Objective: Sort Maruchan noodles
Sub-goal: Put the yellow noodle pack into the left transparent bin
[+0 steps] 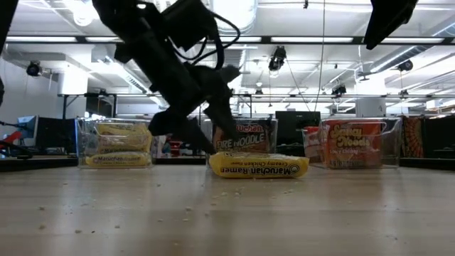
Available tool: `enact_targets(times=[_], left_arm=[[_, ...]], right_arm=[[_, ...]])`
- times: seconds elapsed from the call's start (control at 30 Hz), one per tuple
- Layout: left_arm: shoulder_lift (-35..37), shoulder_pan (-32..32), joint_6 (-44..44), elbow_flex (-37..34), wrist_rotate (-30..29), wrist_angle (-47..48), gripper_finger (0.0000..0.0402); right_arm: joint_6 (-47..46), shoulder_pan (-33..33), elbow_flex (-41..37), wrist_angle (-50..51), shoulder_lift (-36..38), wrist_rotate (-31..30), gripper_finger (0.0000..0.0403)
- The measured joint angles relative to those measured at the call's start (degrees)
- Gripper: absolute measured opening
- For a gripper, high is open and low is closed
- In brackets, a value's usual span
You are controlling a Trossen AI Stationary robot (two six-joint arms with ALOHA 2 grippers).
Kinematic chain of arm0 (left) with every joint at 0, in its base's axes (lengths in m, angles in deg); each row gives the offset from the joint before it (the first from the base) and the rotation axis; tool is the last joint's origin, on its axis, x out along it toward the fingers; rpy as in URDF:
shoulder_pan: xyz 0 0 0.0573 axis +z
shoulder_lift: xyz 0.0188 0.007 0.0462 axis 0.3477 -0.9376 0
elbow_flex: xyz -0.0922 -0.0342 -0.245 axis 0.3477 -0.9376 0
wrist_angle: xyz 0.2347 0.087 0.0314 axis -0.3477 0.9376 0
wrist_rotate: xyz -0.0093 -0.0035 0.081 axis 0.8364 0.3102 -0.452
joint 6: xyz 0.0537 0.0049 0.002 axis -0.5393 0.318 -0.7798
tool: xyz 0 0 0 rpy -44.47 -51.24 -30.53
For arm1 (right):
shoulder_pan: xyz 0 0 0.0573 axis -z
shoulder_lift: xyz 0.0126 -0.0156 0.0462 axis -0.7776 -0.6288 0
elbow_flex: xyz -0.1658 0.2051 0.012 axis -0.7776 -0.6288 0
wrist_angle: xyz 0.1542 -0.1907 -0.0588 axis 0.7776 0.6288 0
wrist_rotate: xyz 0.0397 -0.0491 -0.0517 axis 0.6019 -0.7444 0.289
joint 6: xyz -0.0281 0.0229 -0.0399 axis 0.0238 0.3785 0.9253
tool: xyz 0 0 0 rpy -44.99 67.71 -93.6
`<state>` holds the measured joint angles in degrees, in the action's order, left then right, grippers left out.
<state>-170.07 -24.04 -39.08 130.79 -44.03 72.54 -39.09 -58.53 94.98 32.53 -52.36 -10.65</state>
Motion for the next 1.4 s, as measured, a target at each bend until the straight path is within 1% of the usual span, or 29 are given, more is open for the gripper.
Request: enact_targets(times=[0.1, 0.23, 0.47, 0.6, 0.8, 1.1, 1.4], left_arm=[[-0.2, 0.1, 1.9, -0.6, -1.8, 0.8, 0.0282], [-0.2, 0.1, 3.0, -0.6, -5.4, 2.6, 0.0304], [-2.4, 0.5, 2.8, -1.2, -5.7, 0.2, 0.0344], [-3.7, 0.7, 2.4, -1.5, -5.5, -4.6, 0.0348], [-5.0, 1.0, 3.1, -5.6, -3.7, -14.7, 0.0348], [-8.2, 1.3, 5.6, -12.4, -2.9, -35.6, 0.0348], [-8.8, 1.4, 4.5, -12.6, -0.5, -36.2, 0.0346]], right_arm=[[0.0, 0.0, 0.0, 0.0, 0.0, 0.0, 0.0231], [0.0, 0.0, 0.0, 0.0, 0.0, 0.0, 0.0231], [0.0, 0.0, 0.0, 0.0, 0.0, 0.0, 0.0231], [0.0, 0.0, -0.1, 0.0, 0.0, 0.0, 0.0231], [0.0, 0.0, -0.1, 0.0, 0.0, 0.0, 0.0231], [0.0, 0.0, -0.1, 0.0, 0.0, 0.0, 0.0231], [0.0, 0.0, -0.1, 0.0, 0.0, 0.0, 0.0231]])
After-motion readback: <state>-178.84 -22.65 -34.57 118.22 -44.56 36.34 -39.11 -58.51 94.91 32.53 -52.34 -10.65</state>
